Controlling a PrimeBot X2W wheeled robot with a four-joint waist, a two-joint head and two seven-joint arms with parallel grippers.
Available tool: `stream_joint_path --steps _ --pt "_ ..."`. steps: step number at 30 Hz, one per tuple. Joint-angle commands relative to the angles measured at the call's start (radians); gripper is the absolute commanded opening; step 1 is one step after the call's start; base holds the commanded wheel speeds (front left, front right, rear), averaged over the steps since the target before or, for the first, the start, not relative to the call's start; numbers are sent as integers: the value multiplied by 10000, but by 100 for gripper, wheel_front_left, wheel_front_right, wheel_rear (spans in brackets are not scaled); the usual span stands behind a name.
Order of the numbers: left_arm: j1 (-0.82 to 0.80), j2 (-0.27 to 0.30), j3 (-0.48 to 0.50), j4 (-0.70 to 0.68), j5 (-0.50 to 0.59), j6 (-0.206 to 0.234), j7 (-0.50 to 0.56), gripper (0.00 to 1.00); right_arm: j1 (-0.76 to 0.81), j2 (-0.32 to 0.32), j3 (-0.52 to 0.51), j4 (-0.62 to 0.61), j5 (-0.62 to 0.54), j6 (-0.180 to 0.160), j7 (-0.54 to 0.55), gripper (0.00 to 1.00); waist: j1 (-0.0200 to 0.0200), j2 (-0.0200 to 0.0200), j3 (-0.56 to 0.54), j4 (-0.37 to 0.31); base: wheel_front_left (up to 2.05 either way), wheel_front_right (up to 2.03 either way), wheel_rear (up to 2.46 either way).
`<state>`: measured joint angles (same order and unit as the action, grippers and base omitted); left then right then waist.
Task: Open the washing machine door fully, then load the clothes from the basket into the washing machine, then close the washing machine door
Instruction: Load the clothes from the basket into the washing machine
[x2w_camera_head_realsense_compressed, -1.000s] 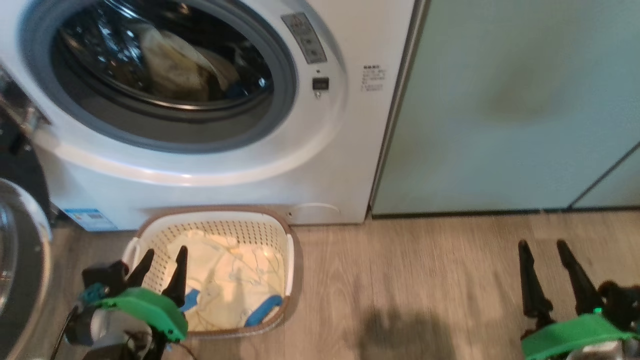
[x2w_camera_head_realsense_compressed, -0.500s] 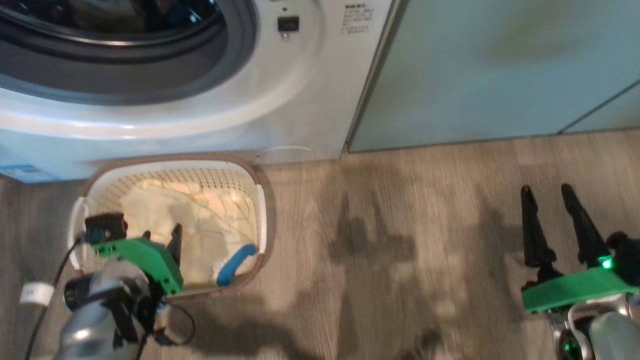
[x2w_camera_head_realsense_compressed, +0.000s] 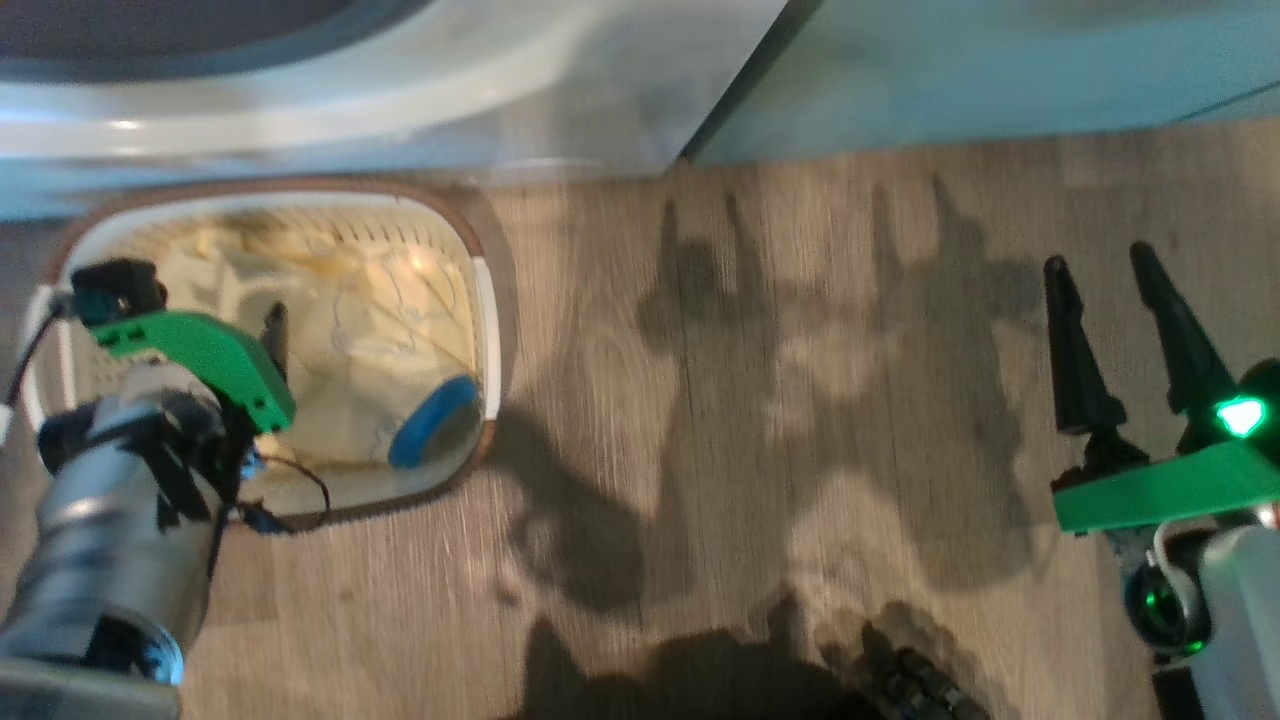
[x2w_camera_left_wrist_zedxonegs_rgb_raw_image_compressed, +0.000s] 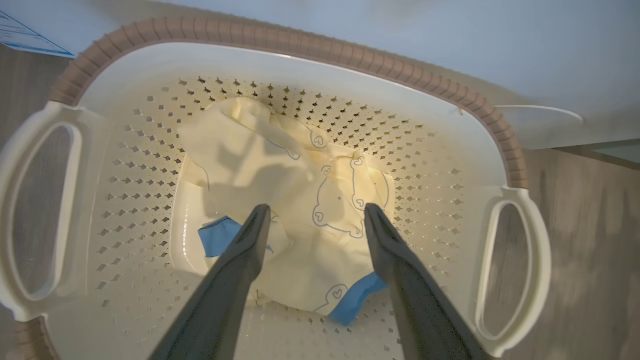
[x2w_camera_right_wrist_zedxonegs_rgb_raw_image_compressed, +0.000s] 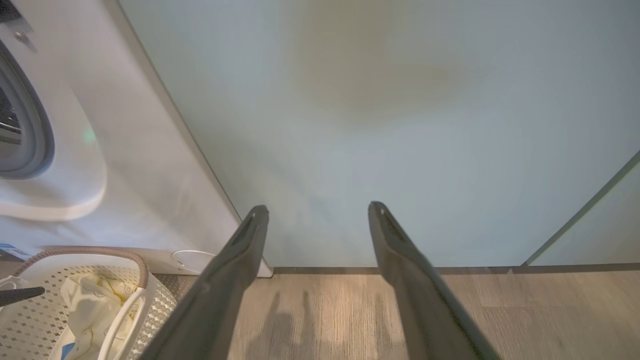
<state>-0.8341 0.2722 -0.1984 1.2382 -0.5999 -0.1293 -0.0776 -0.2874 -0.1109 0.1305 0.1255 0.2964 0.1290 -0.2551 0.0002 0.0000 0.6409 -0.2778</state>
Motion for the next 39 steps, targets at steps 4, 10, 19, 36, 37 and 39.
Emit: stream_joint_path --steps 4,10,19,36,37,39 --pt "-692 503 127 185 0 41 69 100 -180 -339 108 -427 -90 17 -67 100 -2 0 1274 212 0 0 0" --pt "-1419 396 6 347 58 132 -71 100 -319 -862 145 -581 -182 17 -67 100 -2 0 1878 597 0 0 0" --pt "-2074 121 -282 445 256 264 -746 100 -350 -1408 -145 -974 -282 17 -67 100 -2 0 2438 985 0 0 0" --pt "-2934 156 -1076 508 773 198 -609 100 -350 -1559 -336 -1289 -361 17 -67 100 -2 0 3482 1015 0 0 0" --pt "-2963 155 -1108 510 784 193 -582 100 -352 -1557 -345 -1308 -364 17 -67 100 -2 0 3542 1011 0 0 0" --pt "-3024 149 -1150 513 794 208 -564 100 -352 -1555 -354 -1342 -373 17 -67 100 -2 0 3655 1013 0 0 0"
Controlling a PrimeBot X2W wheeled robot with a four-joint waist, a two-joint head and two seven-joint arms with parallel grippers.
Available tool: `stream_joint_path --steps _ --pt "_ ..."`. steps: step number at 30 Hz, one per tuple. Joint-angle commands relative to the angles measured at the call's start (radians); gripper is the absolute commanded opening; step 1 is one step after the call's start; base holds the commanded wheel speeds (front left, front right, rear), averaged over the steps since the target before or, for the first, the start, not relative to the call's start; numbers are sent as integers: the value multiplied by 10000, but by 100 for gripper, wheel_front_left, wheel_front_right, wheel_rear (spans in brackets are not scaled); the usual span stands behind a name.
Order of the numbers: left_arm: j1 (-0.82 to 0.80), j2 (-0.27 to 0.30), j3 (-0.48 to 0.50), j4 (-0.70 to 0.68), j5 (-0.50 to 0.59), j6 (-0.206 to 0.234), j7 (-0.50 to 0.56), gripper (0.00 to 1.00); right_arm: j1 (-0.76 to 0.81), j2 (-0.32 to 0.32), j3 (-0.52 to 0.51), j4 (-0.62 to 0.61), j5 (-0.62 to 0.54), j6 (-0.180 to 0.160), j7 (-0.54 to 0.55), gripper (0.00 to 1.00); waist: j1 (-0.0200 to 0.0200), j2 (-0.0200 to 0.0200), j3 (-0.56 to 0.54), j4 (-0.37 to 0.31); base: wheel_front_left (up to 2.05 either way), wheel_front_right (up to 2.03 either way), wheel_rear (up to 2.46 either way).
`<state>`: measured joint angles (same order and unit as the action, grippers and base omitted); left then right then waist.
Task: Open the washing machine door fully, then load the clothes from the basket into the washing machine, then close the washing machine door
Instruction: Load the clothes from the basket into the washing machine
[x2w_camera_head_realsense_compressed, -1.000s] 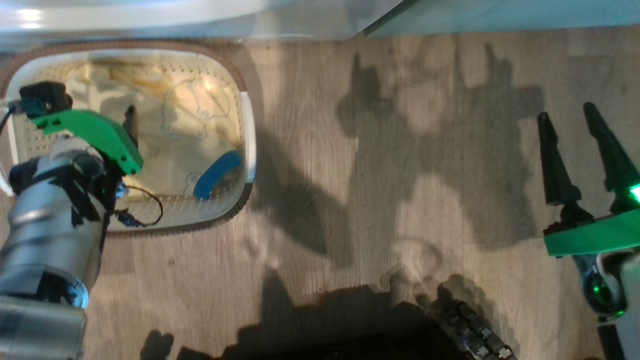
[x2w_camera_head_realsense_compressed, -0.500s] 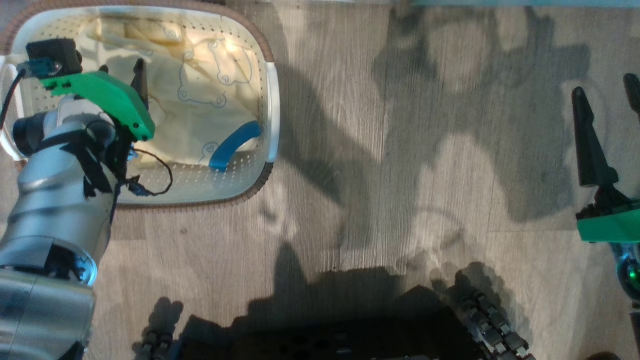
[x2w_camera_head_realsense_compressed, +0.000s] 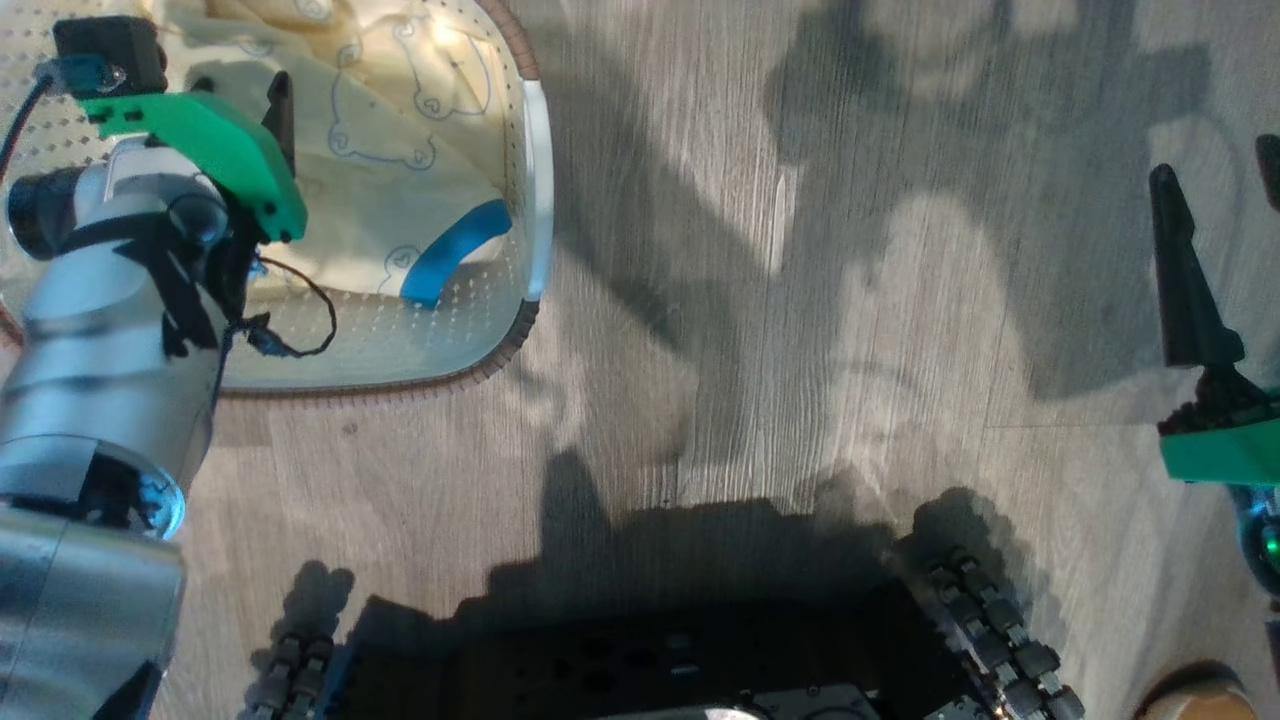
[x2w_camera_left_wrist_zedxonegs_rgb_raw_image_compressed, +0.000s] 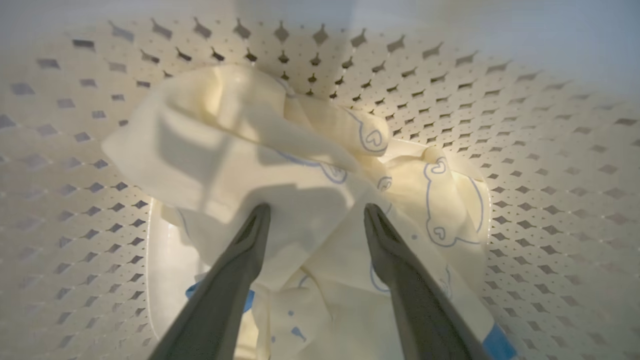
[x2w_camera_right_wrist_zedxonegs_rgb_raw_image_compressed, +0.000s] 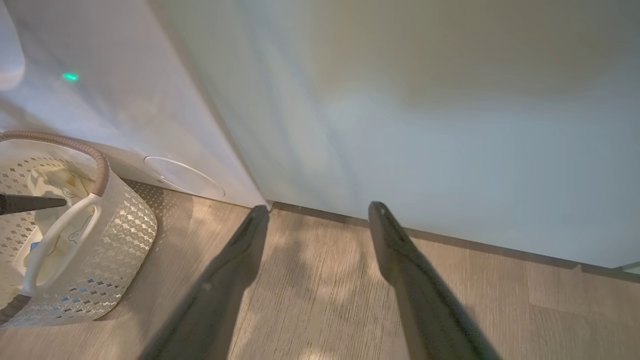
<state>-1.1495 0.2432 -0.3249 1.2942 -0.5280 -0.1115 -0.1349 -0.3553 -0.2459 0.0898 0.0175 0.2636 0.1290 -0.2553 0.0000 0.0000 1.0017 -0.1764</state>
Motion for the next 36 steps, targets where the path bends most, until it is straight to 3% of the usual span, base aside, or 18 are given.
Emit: stream_joint_path --steps 1,9,15,16,18,28,36 --pt "105 441 101 -46 75 47 26 100 326 -205 52 -284 -51 17 -65 100 0 0 95 -1 0 0 0" --pt "39 565 311 -38 -145 1012 207 100 335 -206 65 -410 -85 17 -65 100 0 0 327 -22 0 0 0" --pt "-52 781 329 -36 -203 1201 160 100 326 -212 123 -458 -75 17 -65 100 0 0 435 -73 0 0 0" --pt "-74 816 318 -36 -207 1167 150 96 320 -221 139 -455 -75 17 -65 100 0 0 450 -83 0 0 0" --pt "-131 900 208 -36 -127 970 -25 0 295 -235 161 -443 -71 17 -65 100 0 0 482 -111 0 0 0" --pt "63 889 -173 -35 -55 165 -248 0 188 -283 193 -211 -101 17 -65 100 0 0 166 -72 0 0 0" --pt "527 831 -419 -35 -160 -118 -365 0 107 -240 404 32 -77 17 -65 100 0 0 -501 -38 0 0 0"
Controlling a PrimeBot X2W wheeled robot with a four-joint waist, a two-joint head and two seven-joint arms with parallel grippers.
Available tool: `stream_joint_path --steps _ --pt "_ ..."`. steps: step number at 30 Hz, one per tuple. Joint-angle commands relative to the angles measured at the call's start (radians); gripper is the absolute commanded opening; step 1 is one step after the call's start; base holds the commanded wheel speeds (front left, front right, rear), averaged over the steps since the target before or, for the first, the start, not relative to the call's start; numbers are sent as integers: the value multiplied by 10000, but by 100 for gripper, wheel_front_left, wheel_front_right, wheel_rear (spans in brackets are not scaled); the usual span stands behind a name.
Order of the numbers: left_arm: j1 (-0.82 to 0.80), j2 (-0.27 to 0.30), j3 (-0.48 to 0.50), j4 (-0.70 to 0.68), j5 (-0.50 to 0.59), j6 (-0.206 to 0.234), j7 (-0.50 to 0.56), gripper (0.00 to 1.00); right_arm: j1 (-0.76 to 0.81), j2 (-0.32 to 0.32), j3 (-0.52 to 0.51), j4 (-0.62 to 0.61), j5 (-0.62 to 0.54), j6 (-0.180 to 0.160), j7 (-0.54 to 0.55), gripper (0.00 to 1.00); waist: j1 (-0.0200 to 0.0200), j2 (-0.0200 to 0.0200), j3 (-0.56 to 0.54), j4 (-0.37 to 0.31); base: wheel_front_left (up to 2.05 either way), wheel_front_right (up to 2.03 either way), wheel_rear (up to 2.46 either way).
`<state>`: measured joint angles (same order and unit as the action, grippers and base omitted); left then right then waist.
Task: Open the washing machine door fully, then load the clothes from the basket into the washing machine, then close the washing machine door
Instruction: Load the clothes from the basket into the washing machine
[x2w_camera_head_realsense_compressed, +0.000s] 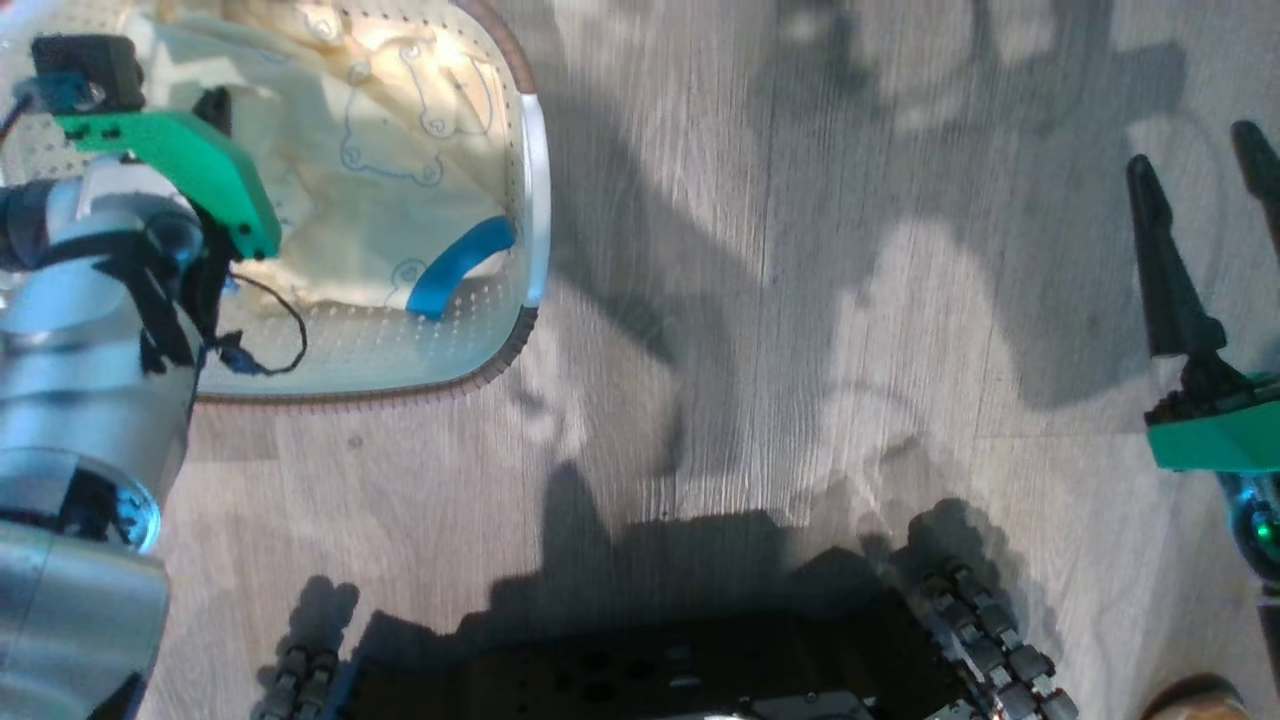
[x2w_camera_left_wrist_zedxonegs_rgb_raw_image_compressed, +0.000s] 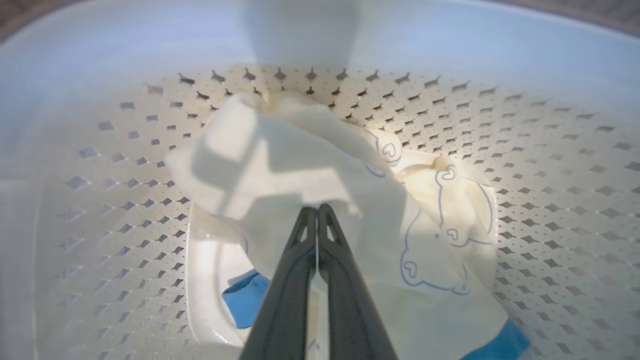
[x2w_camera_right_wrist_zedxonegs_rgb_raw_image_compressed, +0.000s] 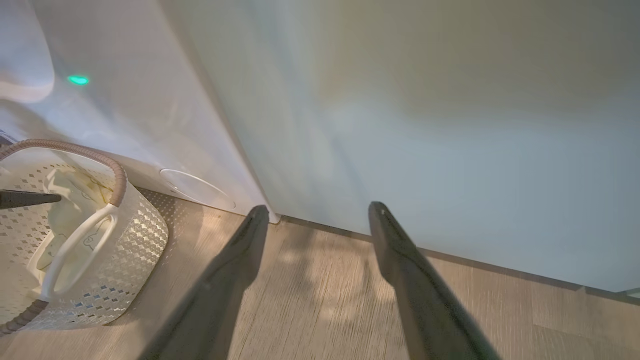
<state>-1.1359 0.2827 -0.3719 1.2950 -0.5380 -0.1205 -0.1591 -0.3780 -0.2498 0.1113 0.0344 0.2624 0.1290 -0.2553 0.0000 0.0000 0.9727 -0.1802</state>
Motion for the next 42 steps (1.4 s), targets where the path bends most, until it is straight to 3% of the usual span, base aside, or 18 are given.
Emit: stream_joint_path --steps 1,10,20,30,42 --pt "452 427 1 -43 -64 -48 -163 0 323 -188 209 -110 -55 17 -65 100 0 0 -301 -3 0 0 0" --pt "1436 -65 -729 -653 -550 -98 -676 0 534 -13 315 217 32 17 -65 100 0 0 -1501 70 0 0 0" --pt "2908 135 -1525 -1857 -1575 -100 -1014 0 857 204 429 569 173 17 -65 100 0 0 -3087 161 0 0 0" --pt "4570 620 -223 -4105 -1339 -101 -1025 0 1335 400 457 903 273 17 -65 100 0 0 -4748 256 0 0 0" --pt "6670 493 1482 -6203 -423 -101 -1026 0 2165 593 288 1155 393 17 -65 100 0 0 -6652 327 0 0 0"
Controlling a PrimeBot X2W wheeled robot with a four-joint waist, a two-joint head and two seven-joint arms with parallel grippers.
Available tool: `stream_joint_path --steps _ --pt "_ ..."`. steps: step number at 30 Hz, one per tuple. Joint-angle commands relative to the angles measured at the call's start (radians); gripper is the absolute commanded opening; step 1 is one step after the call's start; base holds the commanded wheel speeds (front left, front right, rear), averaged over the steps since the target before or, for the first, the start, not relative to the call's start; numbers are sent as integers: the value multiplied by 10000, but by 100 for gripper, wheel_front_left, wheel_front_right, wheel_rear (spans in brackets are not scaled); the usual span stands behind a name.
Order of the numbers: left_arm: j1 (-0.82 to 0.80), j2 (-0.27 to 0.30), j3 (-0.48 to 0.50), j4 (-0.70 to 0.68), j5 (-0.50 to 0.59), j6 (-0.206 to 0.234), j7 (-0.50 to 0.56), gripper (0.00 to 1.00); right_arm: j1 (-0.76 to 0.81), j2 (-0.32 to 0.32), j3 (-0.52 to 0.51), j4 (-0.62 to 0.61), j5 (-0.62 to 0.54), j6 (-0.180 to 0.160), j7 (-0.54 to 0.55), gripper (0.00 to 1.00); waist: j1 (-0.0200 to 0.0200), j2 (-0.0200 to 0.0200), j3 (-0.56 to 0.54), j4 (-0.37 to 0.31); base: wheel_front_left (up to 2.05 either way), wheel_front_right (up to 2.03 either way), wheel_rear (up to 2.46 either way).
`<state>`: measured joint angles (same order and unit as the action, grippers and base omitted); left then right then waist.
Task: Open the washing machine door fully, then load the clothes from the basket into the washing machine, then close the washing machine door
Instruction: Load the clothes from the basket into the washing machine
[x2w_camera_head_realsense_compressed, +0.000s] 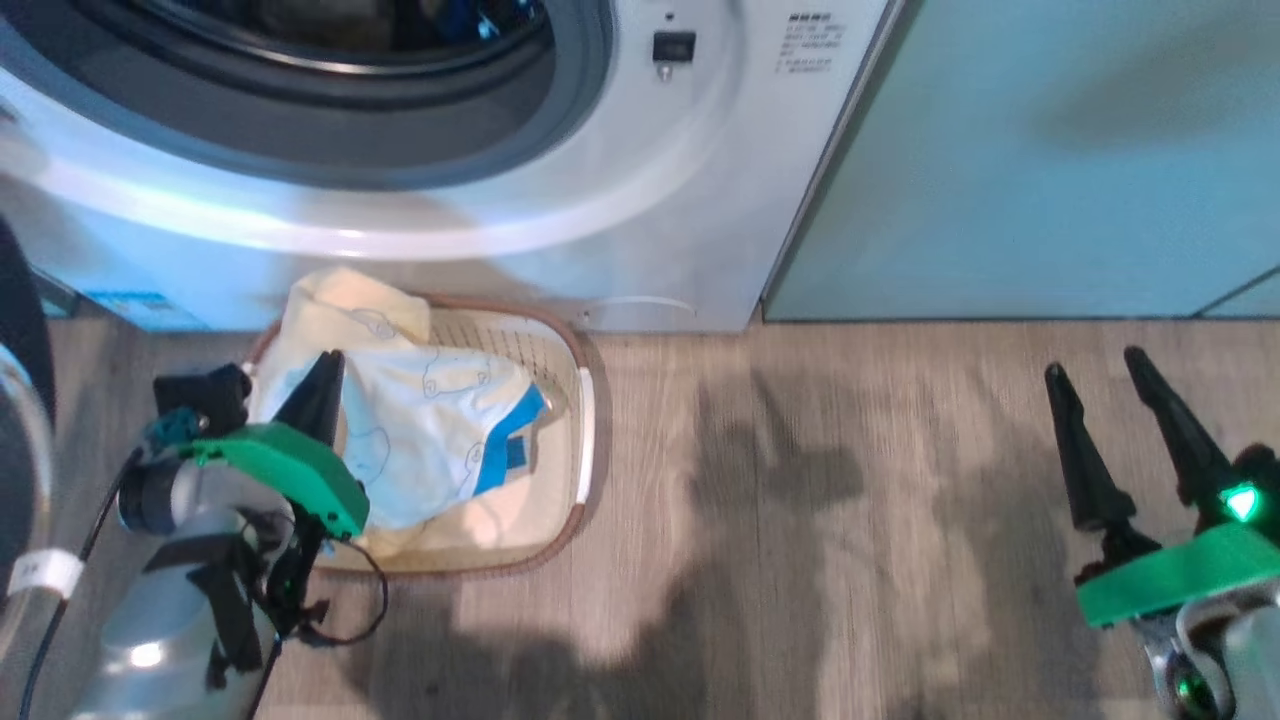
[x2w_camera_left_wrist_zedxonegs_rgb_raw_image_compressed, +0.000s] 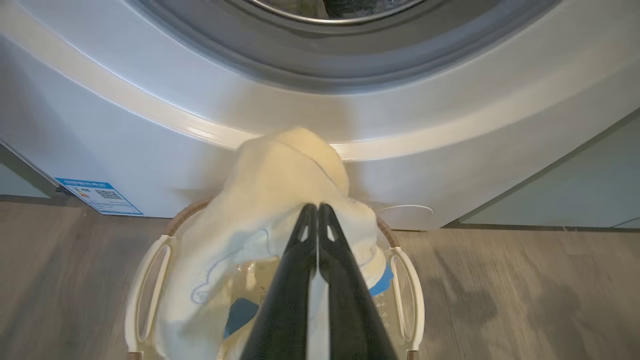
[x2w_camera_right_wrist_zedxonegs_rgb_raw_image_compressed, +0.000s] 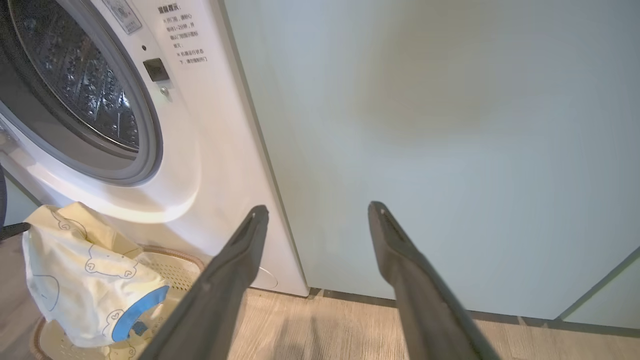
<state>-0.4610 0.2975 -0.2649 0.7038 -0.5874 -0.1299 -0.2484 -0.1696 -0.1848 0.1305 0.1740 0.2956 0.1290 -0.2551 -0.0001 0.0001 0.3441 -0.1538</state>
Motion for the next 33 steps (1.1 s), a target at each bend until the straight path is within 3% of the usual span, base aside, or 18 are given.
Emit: stream_joint_path --steps 1,16,33 --pt "46 331 508 -449 125 -7 -133 0 159 -44 79 -231 59 17 -67 100 1 -1 -486 86 0 0 0" --pt "1957 237 1939 -2386 410 -7 -133 0 1137 49 -187 -184 56 17 -67 100 1 -1 -2067 193 0 0 0" --pt "2534 358 2179 -3287 441 -7 -133 0 1443 205 -284 -232 75 17 -67 100 1 -1 -2444 172 0 0 0"
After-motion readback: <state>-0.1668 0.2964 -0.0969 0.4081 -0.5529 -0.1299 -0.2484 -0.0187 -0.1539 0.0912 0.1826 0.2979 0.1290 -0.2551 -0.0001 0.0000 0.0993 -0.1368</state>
